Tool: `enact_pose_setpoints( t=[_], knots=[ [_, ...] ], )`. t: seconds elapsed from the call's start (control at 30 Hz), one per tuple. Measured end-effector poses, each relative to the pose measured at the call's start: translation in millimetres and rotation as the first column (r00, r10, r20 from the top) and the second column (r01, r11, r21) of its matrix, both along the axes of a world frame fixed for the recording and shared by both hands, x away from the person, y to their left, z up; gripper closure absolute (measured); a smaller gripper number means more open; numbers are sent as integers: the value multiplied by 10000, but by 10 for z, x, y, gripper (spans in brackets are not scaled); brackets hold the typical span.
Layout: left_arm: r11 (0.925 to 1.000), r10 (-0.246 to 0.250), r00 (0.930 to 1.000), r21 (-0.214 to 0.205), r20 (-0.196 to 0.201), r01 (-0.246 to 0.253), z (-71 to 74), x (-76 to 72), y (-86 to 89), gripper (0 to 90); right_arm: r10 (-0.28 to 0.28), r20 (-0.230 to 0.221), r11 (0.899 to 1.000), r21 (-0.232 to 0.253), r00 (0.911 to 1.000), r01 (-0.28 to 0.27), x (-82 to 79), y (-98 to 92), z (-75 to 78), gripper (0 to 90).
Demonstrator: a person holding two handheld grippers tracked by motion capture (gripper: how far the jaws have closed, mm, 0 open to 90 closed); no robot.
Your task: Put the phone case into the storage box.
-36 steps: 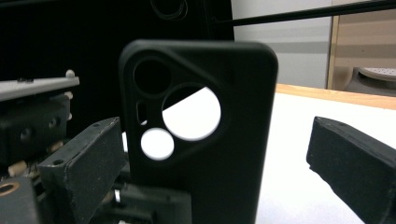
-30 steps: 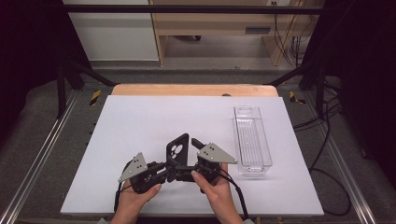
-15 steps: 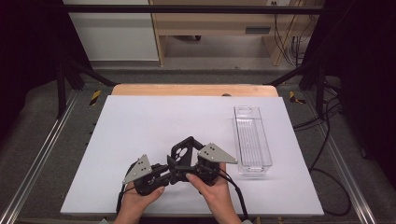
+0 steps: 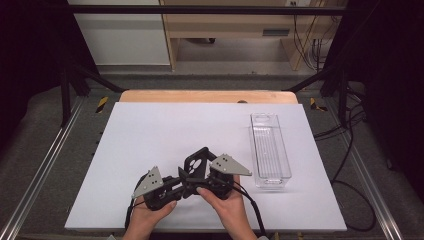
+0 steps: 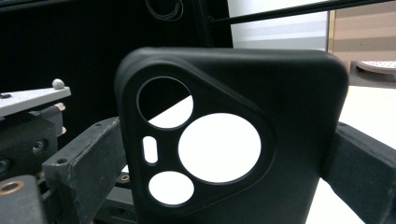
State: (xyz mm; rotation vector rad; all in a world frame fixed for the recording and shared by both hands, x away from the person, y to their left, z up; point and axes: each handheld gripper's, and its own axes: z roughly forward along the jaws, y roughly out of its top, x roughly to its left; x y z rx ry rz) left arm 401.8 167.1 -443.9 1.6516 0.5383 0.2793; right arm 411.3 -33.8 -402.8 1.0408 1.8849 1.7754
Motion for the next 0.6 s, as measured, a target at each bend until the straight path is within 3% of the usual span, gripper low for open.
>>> enact_pose_setpoints(
  t=[0.27, 0.6],
  knots=[
    [9999, -132, 9999, 70, 92, 132, 8, -6, -15, 804, 11, -31, 10000, 76, 10000, -10, -9, -10, 6, 72],
    [9999, -139, 9999, 18, -12, 139, 0, -8, -15, 804, -286, 236, 9996, 25, 9993, 286, -39, -31, 28, 118]
  ],
)
